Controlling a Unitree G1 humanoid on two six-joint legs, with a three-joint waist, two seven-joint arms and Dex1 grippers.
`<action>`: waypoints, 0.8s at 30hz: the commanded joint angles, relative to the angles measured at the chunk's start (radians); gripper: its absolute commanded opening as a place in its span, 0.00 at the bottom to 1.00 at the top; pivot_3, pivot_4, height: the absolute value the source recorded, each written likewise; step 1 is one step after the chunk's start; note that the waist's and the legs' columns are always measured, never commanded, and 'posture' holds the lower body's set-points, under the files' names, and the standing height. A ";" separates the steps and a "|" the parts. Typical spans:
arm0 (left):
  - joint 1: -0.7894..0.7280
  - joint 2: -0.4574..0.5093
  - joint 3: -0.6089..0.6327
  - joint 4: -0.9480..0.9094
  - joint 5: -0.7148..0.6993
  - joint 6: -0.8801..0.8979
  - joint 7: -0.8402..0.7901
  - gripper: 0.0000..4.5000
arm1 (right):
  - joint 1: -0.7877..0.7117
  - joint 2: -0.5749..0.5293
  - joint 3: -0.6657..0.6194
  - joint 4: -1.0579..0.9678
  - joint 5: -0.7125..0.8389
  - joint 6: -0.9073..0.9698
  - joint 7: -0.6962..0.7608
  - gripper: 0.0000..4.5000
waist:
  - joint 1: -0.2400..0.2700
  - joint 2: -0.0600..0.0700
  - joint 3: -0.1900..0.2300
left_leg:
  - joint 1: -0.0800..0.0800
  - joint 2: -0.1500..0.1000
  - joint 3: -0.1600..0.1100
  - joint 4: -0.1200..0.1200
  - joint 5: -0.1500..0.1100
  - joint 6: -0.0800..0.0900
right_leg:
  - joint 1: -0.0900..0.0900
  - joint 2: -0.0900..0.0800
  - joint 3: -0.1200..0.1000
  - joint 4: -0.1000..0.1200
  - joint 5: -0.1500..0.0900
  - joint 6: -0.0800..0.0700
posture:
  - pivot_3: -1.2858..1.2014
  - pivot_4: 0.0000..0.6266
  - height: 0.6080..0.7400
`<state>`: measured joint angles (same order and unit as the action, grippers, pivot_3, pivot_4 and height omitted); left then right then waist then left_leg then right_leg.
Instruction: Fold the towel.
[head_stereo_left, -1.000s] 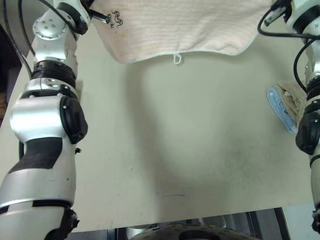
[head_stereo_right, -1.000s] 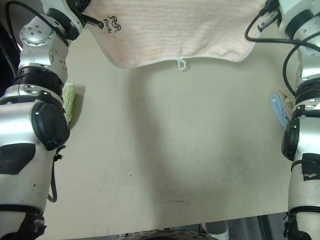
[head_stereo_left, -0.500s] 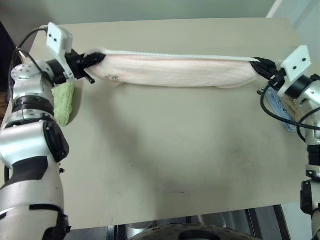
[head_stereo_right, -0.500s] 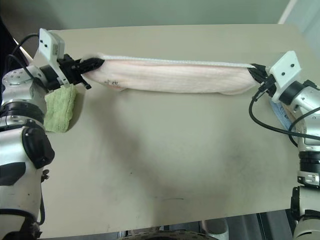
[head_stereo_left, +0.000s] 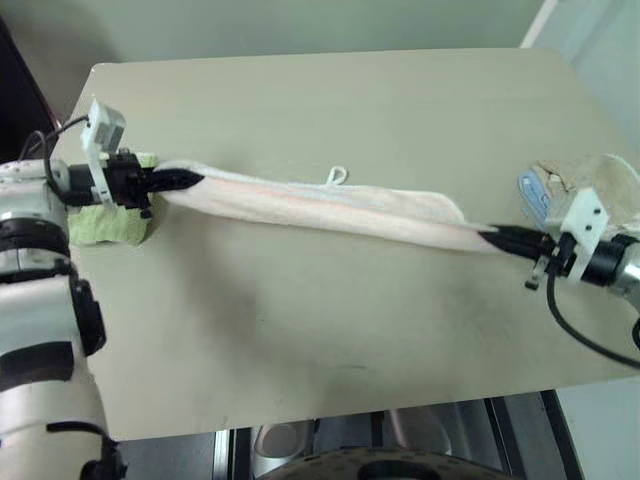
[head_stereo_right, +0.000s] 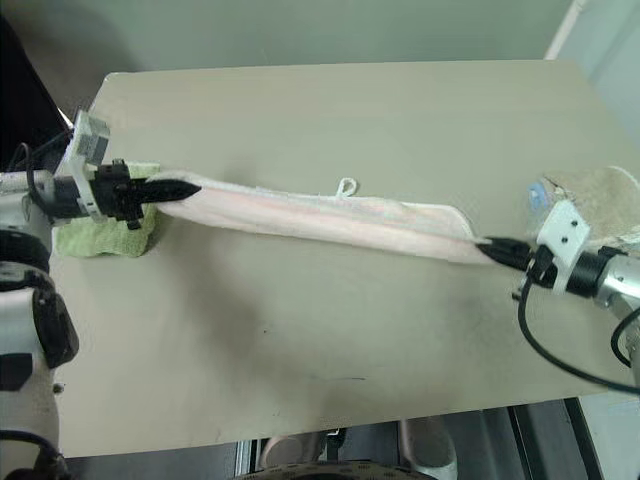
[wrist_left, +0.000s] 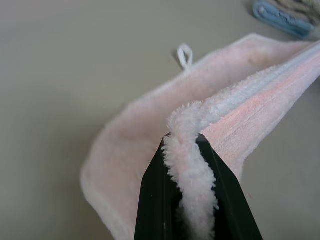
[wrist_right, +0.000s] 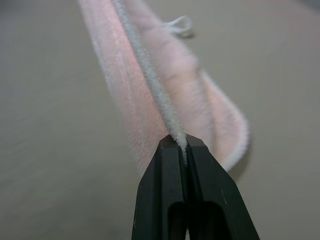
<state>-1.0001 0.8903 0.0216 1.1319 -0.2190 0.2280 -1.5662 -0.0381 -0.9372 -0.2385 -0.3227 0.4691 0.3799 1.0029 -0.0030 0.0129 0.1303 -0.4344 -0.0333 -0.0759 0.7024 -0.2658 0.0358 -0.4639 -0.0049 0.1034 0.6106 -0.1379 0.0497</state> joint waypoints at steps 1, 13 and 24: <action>0.099 0.106 -0.054 -0.152 -0.122 0.072 -0.048 0.01 | 0.063 -0.036 -0.081 -0.041 0.010 0.010 0.030 0.00 | 0.000 0.000 0.000 | 0.000 0.000 0.000 0.000 0.001 0.001 | 0.000 0.000 0.001 0.000 0.002 0.000 | 0.52 0.24 1.00; 0.659 0.381 -0.088 -0.655 -0.417 0.295 -0.048 0.01 | 0.231 -0.054 -0.076 -0.047 -0.075 -0.067 0.065 0.00 | -0.008 -0.005 -0.001 | 0.011 0.000 -0.001 -0.003 0.002 -0.006 | 0.005 0.003 0.004 0.001 0.004 -0.007 | 0.52 0.24 1.00; 0.649 0.343 -0.060 -0.580 -0.360 0.274 -0.038 0.01 | 0.191 -0.048 -0.049 -0.061 -0.045 -0.058 0.068 0.00 | -0.009 -0.005 -0.002 | 0.011 0.001 -0.002 -0.003 -0.004 -0.015 | 0.003 0.006 0.006 0.002 0.001 -0.010 | 0.52 0.24 1.00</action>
<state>-0.3383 1.2201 -0.0877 0.4978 -0.6169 0.5034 -1.5731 0.1699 -0.9750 -0.2512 -0.4013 0.4240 0.3097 1.0788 -0.0115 0.0078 0.1288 -0.4234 -0.0324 -0.0783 0.6990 -0.2688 0.0222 -0.4610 0.0014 0.1095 0.6127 -0.1370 0.0392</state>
